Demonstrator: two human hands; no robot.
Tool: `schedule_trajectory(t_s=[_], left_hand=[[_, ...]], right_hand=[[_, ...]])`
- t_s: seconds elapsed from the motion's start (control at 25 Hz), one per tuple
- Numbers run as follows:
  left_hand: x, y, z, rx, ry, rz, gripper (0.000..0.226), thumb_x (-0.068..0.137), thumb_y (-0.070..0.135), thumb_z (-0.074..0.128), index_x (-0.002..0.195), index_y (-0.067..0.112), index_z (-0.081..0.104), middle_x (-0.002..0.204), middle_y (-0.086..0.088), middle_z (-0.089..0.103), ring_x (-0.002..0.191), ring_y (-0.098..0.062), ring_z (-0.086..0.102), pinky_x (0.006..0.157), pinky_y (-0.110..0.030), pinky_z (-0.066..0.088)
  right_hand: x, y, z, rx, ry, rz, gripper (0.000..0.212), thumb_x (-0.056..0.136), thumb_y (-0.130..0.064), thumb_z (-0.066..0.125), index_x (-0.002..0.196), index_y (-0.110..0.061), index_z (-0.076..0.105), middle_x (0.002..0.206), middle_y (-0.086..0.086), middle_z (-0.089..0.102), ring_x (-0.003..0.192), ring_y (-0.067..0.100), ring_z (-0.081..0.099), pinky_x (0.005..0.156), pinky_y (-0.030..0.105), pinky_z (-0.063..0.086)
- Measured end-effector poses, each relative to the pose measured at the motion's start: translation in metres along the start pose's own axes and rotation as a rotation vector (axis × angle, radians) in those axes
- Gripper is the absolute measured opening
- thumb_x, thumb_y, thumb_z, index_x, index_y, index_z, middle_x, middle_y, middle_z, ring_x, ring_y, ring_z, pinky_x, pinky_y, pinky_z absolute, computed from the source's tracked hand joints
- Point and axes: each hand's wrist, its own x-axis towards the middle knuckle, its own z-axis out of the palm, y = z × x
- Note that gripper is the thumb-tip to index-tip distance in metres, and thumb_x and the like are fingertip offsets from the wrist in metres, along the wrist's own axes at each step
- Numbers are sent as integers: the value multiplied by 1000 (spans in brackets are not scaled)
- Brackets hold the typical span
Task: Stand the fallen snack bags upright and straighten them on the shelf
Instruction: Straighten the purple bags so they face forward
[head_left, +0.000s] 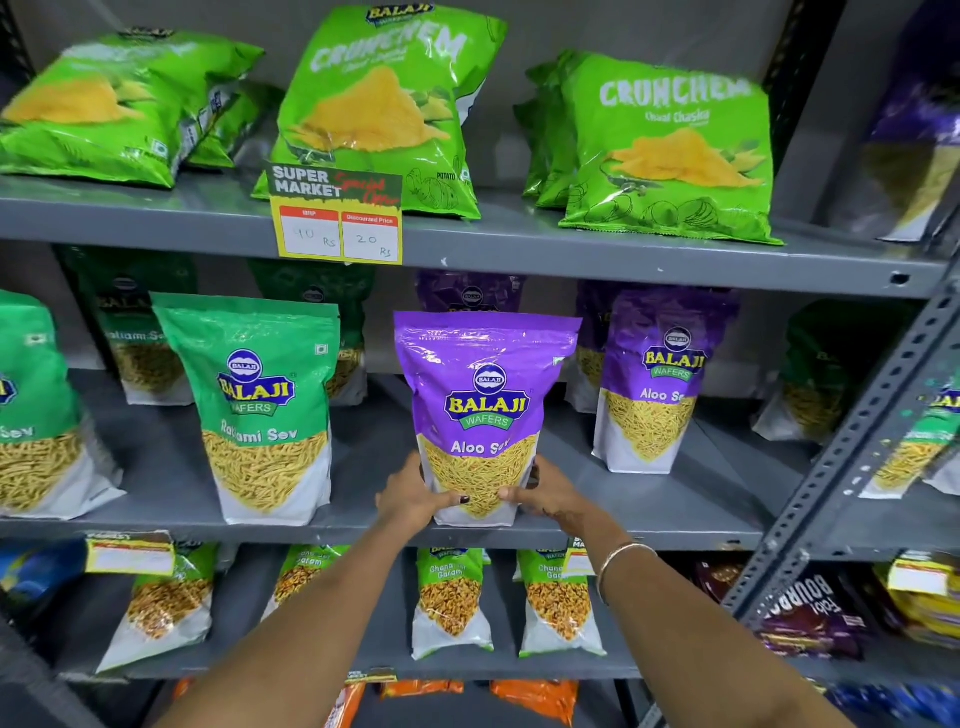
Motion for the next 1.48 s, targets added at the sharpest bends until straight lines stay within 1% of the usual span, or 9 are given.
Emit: schedule_trajectory(t_s=[0.64,0.8,0.88,1.0,1.12,1.2,1.28,1.36,1.48], left_hand=[[2,-4,3,36,-42,28,70,70,41,75,125,14,41,134,-7,57,125,-31,50,104,-47,39],[-3,-9,-1,121,37,38,88,64,54,74,132,14,36,140,-8,49,131,-30,43,104,-49,33],[-9,-16,-11,192,300,171,91,67,59,67,136,9,36,137,-13,47,127,-32,43,101,-49,38],[-20,-23,-13,451,610,634,73,76,65,41,118,6,48,119,-13,52,105,-28,47,86,-45,49],[-28,-8,16,514,588,1027,57,70,54,45,109,12,46,109,-8,54,94,-22,43,86,-36,36],[-36,16,42,490,453,1133,53,67,48,54,106,13,50,100,-8,68,94,-20,45,84,-32,36],[-38,45,70,501,306,1114,53,63,46,68,105,15,58,97,-3,71,93,-18,55,83,-28,38],[-28,74,98,459,162,954,55,69,43,71,114,13,60,110,-3,67,99,-22,64,89,-26,39],[3,117,146,95,-42,523,73,81,29,68,141,5,33,146,-11,41,133,-25,42,111,-31,30]], right_hand=[[2,7,3,-5,42,35,56,79,-4,72,128,-3,46,132,17,58,123,30,53,108,47,41],[0,7,0,-19,74,65,65,75,-7,76,131,-2,43,137,17,53,127,32,50,110,46,39],[-4,8,-5,-55,123,88,77,75,-13,77,138,-3,34,144,14,43,132,30,44,110,42,39],[-10,11,-21,-85,258,117,80,78,-18,75,141,-2,28,143,18,41,128,27,45,102,35,40],[-18,18,-49,-121,427,132,73,79,-16,73,137,2,33,135,23,49,105,22,50,89,31,43],[-24,22,-75,-171,532,153,70,79,-18,74,134,1,36,132,24,52,110,29,53,92,36,44],[-27,29,-110,-194,609,153,72,77,-20,75,135,1,37,135,21,50,122,34,50,97,37,43],[-22,34,-149,-192,645,129,73,76,-18,77,134,4,38,135,23,50,123,34,50,98,39,42],[-3,45,-205,-54,559,82,73,76,-8,76,135,5,35,135,24,50,114,31,55,91,39,47]])
